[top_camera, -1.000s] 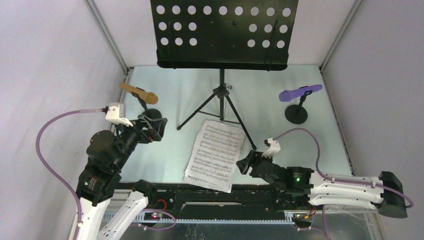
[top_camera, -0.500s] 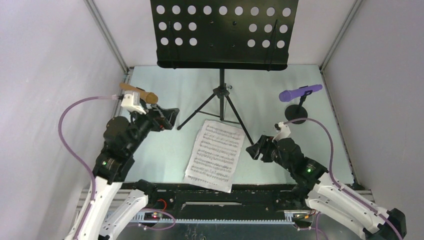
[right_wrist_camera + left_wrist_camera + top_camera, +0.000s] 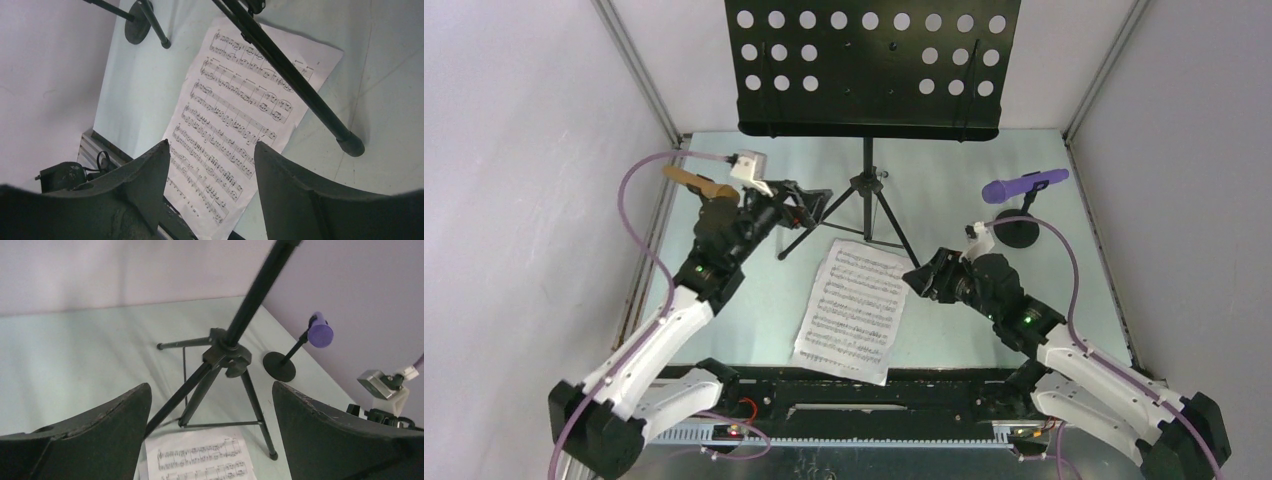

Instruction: Pack up the instrument practice props

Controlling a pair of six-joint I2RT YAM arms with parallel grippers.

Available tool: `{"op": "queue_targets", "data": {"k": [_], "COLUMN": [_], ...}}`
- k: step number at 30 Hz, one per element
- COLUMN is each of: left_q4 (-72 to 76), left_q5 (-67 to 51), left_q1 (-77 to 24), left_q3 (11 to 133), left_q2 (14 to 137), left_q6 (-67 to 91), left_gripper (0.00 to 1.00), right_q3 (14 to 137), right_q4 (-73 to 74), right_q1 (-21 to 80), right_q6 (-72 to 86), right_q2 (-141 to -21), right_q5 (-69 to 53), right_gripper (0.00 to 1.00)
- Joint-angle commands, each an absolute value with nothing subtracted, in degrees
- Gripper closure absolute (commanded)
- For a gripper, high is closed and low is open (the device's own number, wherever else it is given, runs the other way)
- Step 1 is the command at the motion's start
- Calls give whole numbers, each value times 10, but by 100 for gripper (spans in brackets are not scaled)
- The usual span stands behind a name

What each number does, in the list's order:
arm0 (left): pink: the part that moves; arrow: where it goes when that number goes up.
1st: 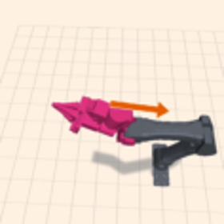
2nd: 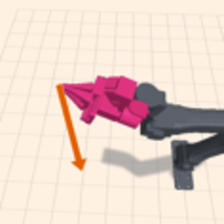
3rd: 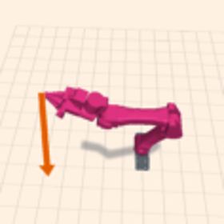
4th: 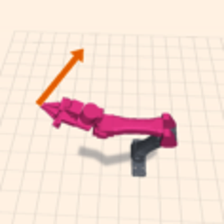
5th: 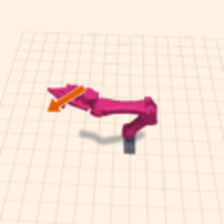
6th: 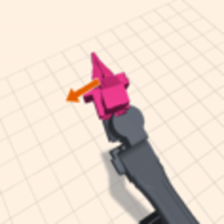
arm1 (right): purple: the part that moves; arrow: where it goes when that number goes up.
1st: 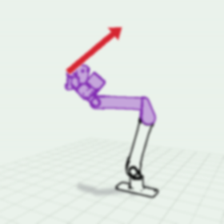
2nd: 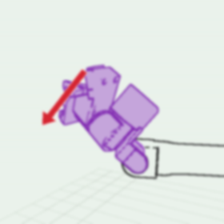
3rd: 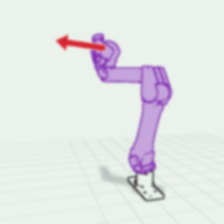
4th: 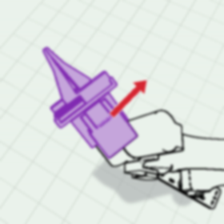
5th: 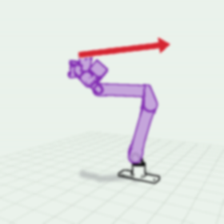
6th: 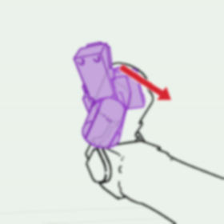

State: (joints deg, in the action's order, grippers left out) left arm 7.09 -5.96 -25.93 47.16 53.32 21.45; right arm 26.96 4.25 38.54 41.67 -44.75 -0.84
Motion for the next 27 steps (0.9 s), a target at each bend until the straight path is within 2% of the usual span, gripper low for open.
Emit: {"op": "queue_targets", "data": {"k": [1,6,11,19,27], "left_q4": [240,356,382,481,444], "left_q5": [-114,-172,-251,-369,-448], "left_q1": [-285,-286,-284,-252,-235], "left_q3": [479,493,534,581,668], "left_q2": [602,693,765,859,924], "left_q6": [128,72,36,102,100], "left_gripper": [3,5,14,20,23], "right_q3": [288,287,287,287,287], "right_q4": [21,45,76,104,120], "right_q1": [381,381,381,382,382], "right_q6": [424,422,418,414,416], "right_q2": [-456,-434,-411,-394,-384], "right_q5": [-30,-25,-18,-15,-16], "right_gripper": [30,30,30,30,30]}}
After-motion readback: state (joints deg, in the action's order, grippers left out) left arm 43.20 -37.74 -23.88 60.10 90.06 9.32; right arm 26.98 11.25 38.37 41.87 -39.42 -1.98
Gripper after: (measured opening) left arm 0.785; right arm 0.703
